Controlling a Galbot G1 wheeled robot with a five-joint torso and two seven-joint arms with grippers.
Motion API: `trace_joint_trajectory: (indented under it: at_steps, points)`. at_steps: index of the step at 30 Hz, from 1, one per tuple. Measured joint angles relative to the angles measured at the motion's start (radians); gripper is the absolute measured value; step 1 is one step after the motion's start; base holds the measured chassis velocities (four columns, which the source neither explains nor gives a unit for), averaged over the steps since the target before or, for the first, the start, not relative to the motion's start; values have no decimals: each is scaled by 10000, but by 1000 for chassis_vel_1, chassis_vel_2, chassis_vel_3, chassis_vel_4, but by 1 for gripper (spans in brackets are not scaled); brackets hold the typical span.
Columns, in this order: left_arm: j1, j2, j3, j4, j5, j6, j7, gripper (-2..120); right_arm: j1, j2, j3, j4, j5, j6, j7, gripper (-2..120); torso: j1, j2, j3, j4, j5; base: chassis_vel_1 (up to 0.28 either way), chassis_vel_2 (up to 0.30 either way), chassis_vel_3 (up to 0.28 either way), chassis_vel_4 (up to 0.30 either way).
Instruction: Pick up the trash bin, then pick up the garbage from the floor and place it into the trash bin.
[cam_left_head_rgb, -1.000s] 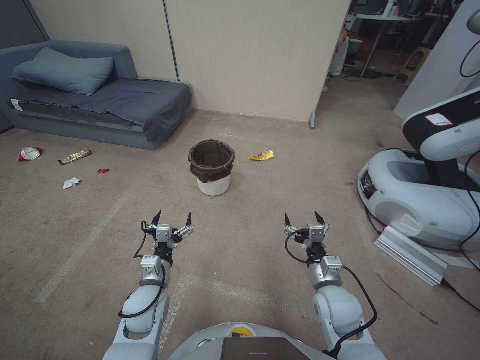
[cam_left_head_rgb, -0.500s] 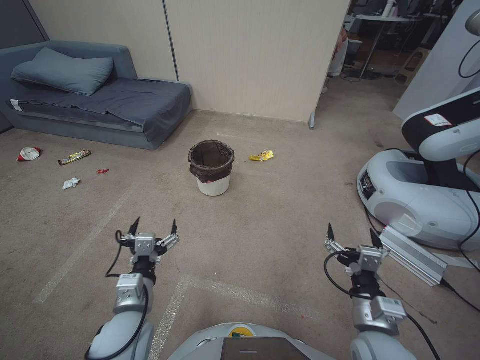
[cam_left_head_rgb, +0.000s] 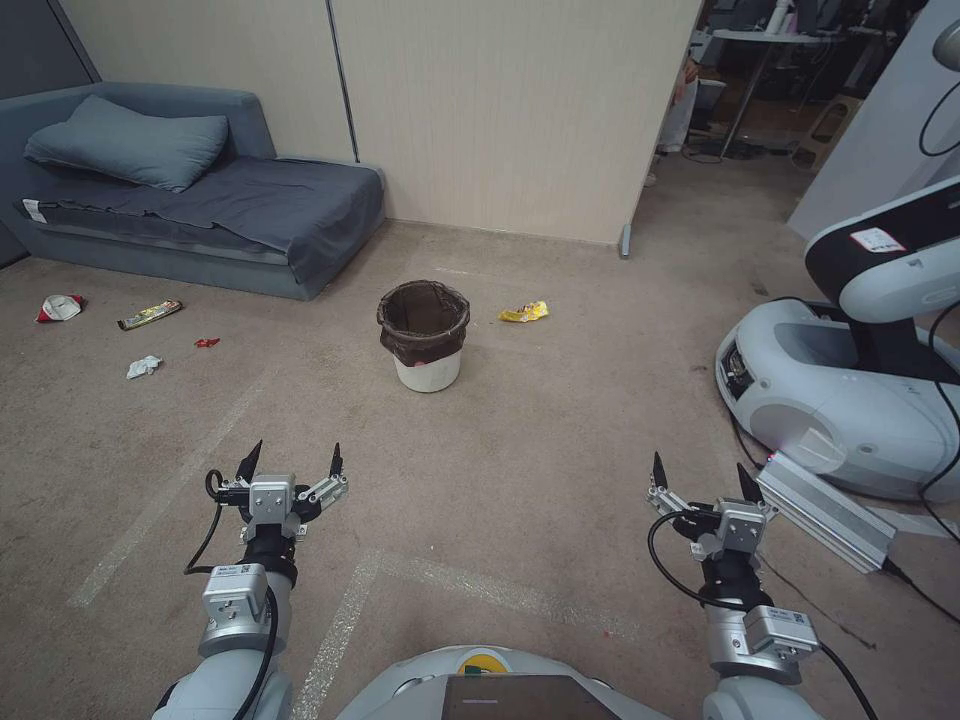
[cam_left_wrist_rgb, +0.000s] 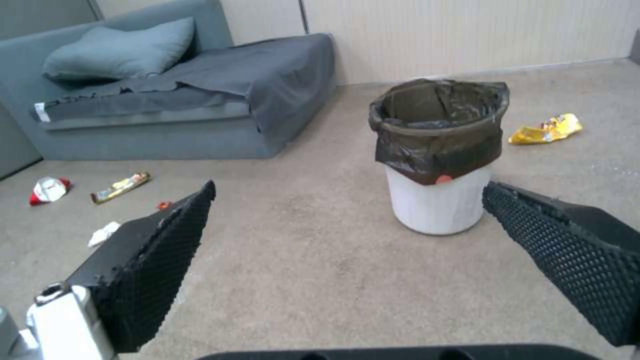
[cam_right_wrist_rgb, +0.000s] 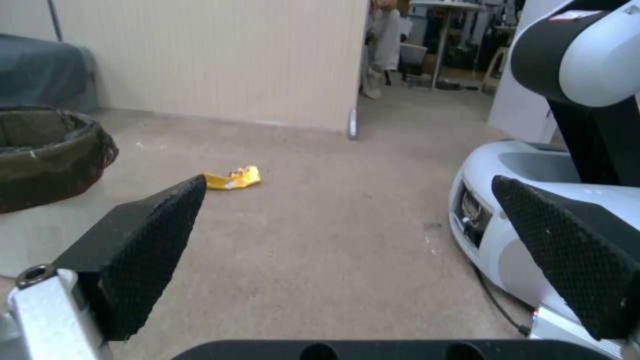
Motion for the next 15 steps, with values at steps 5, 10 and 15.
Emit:
trace_joint_trajectory:
  at_steps: [5,10,15]
  points:
    - [31,14,-8,-12,-175,-9,-62,100,35,-4,-30,20,-13,-25,-13,100,0,0,0,1,0,0,0,0,0]
    - [36,31,-10,-12,-186,-14,-63,100,32,-6,-31,20,-36,-22,-18,100,0,0,0,1,0,0,0,0,0]
    - [36,33,-6,-12,-187,-19,-61,100,31,-9,-31,15,-39,3,-31,100,0,0,0,0,0,0,0,0,0]
